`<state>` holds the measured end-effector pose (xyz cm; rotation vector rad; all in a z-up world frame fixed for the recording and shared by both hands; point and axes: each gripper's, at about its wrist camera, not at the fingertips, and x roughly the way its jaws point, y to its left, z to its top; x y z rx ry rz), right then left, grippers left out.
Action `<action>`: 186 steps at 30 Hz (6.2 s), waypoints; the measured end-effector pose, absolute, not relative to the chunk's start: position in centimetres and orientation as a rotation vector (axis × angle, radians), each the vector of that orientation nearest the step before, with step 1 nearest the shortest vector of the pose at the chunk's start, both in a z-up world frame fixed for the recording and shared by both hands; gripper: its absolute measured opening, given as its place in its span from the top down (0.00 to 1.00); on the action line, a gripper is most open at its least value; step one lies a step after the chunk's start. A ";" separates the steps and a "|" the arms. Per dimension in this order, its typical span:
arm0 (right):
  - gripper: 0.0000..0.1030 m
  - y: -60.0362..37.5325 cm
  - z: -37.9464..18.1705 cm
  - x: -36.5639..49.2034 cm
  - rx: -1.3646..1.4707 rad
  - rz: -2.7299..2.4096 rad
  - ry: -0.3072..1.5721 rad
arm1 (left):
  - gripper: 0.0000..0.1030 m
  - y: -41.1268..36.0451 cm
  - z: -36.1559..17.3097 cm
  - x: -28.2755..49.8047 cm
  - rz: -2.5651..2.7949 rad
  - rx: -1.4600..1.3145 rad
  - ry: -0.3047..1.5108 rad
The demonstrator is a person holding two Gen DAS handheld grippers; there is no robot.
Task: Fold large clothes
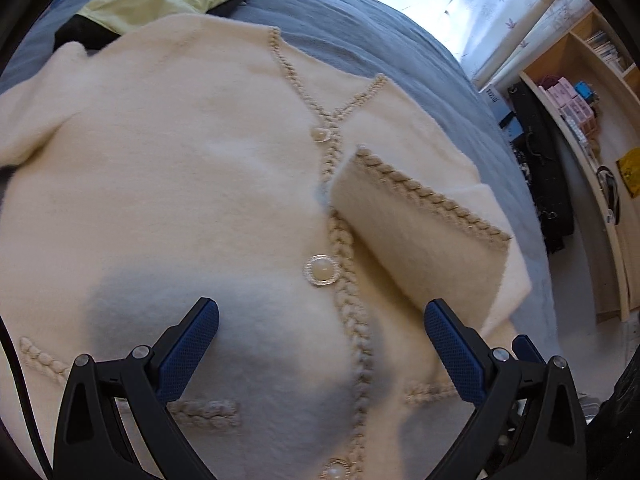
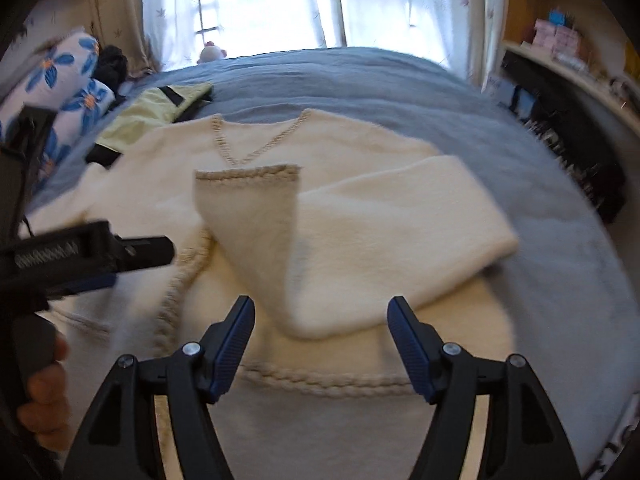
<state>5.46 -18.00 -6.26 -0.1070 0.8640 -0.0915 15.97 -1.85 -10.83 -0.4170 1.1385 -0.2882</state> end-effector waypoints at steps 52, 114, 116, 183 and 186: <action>0.33 -24.0 -6.3 4.2 0.087 -0.074 0.952 | 0.54 3.1 -7.9 19.0 -0.126 -0.244 0.976; 0.41 -36.7 -8.5 21.1 0.326 -0.021 1.101 | 0.54 5.7 -12.3 28.6 -0.151 -0.155 1.135; 0.41 -35.5 -9.3 19.7 0.278 -0.013 1.130 | 0.54 5.8 -12.5 27.8 -0.150 -0.145 1.130; 0.59 -22.3 -7.6 9.3 0.099 -0.119 1.066 | 0.44 4.7 -5.6 12.7 -0.089 -0.025 1.061; 0.59 -20.2 -7.1 8.0 0.076 -0.094 1.059 | 0.44 5.8 -4.8 10.8 -0.087 -0.035 1.058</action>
